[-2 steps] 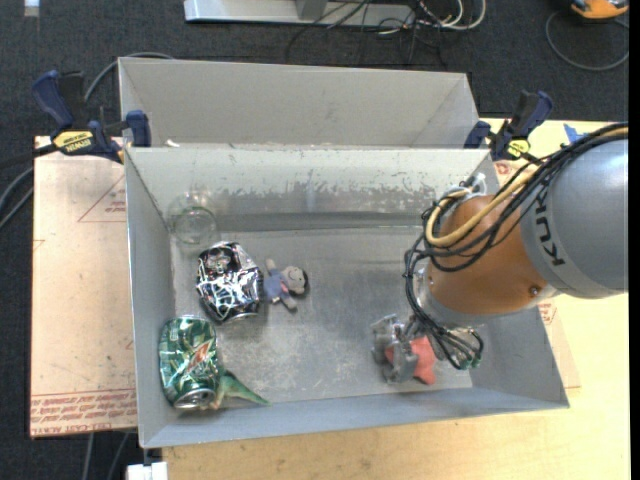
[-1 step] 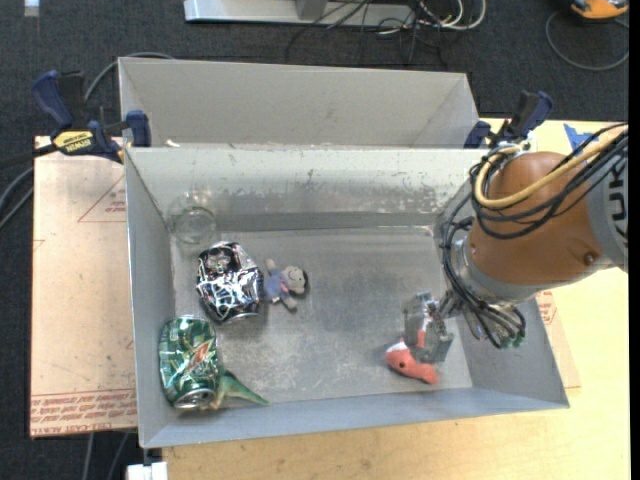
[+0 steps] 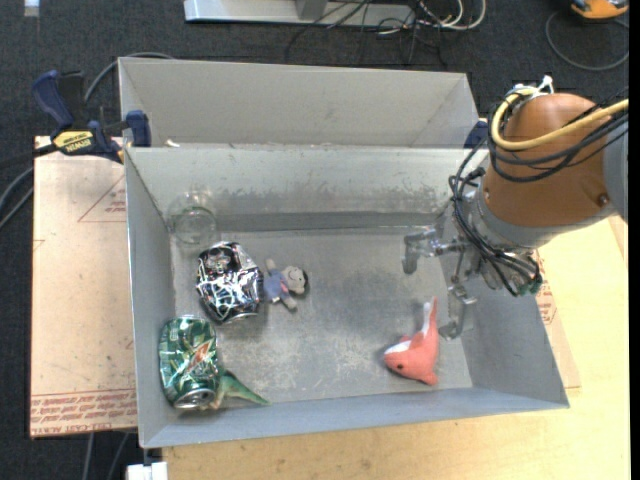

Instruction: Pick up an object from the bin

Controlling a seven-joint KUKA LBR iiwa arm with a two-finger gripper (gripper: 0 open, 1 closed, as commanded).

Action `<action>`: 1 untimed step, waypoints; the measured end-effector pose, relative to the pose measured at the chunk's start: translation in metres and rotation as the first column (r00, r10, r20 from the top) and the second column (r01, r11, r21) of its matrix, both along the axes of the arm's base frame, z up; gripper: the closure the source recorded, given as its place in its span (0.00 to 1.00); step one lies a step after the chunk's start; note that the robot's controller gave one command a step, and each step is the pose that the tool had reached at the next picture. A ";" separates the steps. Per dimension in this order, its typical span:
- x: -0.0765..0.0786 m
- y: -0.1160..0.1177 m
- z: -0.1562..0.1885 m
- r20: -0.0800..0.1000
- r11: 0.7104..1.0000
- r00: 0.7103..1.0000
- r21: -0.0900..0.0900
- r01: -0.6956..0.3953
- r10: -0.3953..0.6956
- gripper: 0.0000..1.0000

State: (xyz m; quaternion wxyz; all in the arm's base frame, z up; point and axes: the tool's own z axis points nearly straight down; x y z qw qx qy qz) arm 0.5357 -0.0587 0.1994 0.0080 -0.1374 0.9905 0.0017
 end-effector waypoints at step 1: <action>0.000 0.000 0.000 0.000 1.000 1.000 0.000 0.000 0.000 0.00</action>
Offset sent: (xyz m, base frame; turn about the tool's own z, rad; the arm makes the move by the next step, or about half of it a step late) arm -0.0132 -0.0066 -0.0924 -0.1167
